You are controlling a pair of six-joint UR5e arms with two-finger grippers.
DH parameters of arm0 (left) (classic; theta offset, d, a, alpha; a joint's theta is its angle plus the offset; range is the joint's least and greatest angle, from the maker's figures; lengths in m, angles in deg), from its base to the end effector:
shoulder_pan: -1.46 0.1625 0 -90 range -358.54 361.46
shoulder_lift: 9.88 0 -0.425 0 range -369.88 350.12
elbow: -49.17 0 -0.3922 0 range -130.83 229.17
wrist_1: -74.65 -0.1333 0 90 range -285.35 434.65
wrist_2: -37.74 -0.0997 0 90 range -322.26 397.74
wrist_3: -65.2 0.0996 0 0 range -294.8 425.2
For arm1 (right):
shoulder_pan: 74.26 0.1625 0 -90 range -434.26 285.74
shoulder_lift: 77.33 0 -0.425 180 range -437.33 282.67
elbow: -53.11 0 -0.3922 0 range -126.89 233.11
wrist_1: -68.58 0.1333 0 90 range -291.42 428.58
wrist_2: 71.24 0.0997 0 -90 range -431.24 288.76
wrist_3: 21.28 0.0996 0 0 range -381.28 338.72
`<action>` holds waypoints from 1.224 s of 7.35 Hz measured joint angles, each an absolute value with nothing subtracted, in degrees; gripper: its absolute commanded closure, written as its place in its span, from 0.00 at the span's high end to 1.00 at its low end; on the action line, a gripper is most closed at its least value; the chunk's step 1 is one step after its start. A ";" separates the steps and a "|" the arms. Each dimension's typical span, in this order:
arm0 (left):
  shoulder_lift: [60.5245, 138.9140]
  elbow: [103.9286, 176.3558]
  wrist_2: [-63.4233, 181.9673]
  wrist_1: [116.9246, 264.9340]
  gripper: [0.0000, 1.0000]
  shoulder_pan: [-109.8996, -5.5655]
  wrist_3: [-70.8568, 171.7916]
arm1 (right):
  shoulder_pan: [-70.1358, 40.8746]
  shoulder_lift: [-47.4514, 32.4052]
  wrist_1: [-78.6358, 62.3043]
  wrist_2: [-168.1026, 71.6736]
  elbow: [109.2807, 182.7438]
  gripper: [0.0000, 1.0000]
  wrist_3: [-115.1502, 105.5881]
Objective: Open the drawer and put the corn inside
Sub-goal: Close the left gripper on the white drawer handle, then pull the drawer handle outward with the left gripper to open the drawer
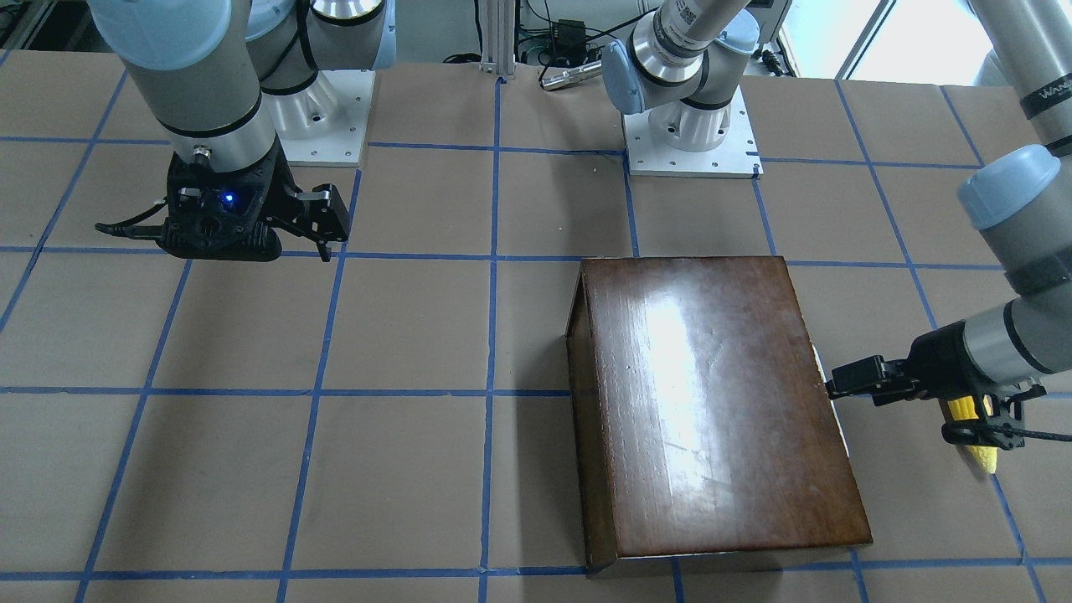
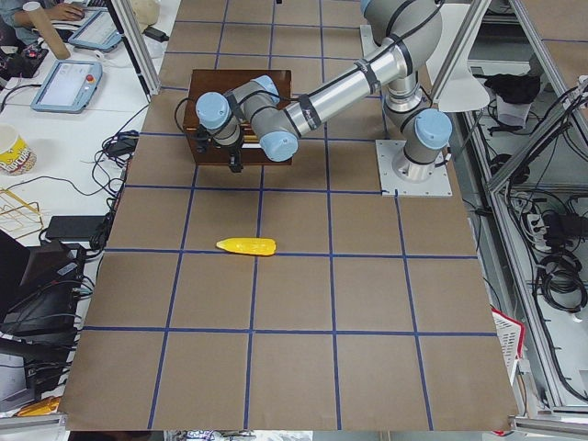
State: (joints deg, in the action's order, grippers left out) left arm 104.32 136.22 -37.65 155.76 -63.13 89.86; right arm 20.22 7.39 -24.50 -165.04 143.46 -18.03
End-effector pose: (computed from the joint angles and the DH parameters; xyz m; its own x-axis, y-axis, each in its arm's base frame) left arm 0.1214 -0.6248 0.2925 -0.9482 -0.0535 0.3132 -0.0259 0.9954 0.0917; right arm 0.1673 -0.5131 0.4435 -0.9973 -0.0243 0.0686 -0.0215 0.9989 0.0407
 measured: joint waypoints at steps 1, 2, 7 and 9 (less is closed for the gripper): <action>104.46 136.41 -37.61 155.67 1.00 -63.13 89.69 | 20.22 7.39 -24.50 -165.02 143.46 1.00 -18.03; 104.59 136.48 -37.59 155.58 1.00 -63.14 89.60 | 20.22 7.40 -24.50 -165.02 143.46 1.00 -18.03; 105.33 136.62 -37.51 155.15 1.00 -63.14 89.70 | 20.22 7.39 -24.51 -165.05 143.46 1.00 -18.03; 105.43 136.62 -37.57 154.46 1.00 -63.14 89.99 | 20.22 7.39 -24.52 -165.02 143.46 1.00 -18.03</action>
State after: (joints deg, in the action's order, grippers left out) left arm 105.43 136.62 -37.57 154.46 -63.14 89.99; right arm 20.22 7.39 -24.52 -165.02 143.46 -18.03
